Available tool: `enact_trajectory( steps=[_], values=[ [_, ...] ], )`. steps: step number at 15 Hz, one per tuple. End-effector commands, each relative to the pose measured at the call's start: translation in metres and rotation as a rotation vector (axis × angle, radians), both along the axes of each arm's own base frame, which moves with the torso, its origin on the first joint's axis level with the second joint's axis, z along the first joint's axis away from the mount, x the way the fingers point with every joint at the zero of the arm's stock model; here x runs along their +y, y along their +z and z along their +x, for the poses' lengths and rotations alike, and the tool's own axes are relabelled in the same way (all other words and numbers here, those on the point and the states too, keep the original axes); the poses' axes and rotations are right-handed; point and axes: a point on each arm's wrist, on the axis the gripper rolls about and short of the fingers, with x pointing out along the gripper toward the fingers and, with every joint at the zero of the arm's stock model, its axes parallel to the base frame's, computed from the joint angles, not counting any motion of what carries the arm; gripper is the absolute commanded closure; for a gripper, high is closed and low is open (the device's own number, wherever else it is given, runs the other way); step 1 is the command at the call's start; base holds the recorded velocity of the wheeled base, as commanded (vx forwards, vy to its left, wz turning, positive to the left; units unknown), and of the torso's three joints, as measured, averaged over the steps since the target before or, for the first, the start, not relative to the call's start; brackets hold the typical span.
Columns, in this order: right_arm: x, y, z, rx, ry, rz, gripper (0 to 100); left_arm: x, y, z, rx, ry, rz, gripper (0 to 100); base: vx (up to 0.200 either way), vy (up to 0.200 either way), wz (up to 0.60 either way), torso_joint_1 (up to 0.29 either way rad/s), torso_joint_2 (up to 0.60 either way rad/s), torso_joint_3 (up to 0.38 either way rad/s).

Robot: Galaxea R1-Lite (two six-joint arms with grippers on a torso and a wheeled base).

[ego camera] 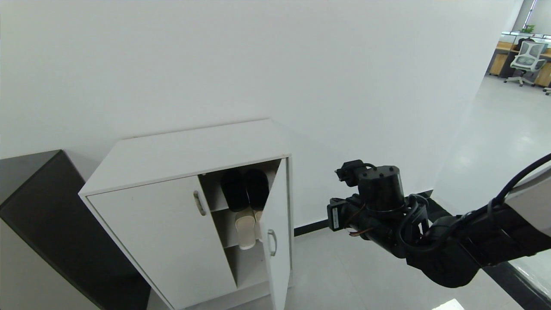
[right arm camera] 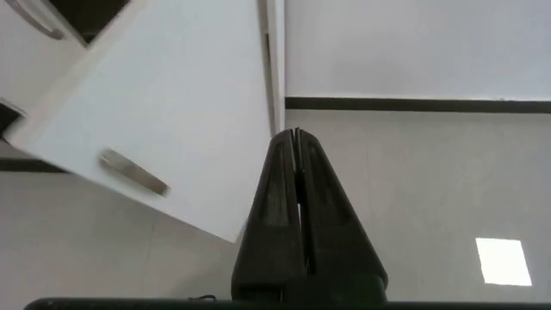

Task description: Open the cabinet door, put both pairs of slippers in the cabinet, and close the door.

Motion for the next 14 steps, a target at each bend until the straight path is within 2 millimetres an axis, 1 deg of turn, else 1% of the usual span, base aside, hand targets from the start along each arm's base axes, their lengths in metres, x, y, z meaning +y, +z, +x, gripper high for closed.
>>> enact_trajectory(
  steps=[1,3,6,8,10,14],
  values=[
    [0.002,0.006,-0.006,-0.013,0.014,0.01,100,0.0,0.0,0.0,0.001,-0.001,0.0,100,0.0,0.0,0.0,0.0,0.0,0.0],
    [0.005,0.004,-0.008,-0.009,0.023,0.008,100,0.0,0.0,0.0,0.001,-0.002,0.0,100,0.0,0.0,0.0,0.0,0.0,0.0],
    [0.013,0.002,-0.017,-0.012,0.066,0.013,100,0.0,0.0,0.0,0.001,-0.002,0.0,100,0.0,0.0,0.0,0.0,0.0,0.0],
    [0.014,0.001,-0.019,-0.024,0.085,0.003,100,0.0,0.0,0.0,0.001,-0.001,0.0,100,0.0,0.0,0.0,0.0,0.0,0.0],
    [0.015,-0.003,-0.023,-0.018,0.099,-0.019,100,0.0,0.0,0.0,0.001,-0.002,0.0,100,0.0,0.0,0.6,0.005,0.0,0.0],
    [0.015,-0.003,-0.023,-0.015,0.103,-0.016,100,0.0,0.0,0.0,0.001,-0.001,0.0,100,0.0,0.0,0.6,0.005,0.0,0.001]
  ],
)
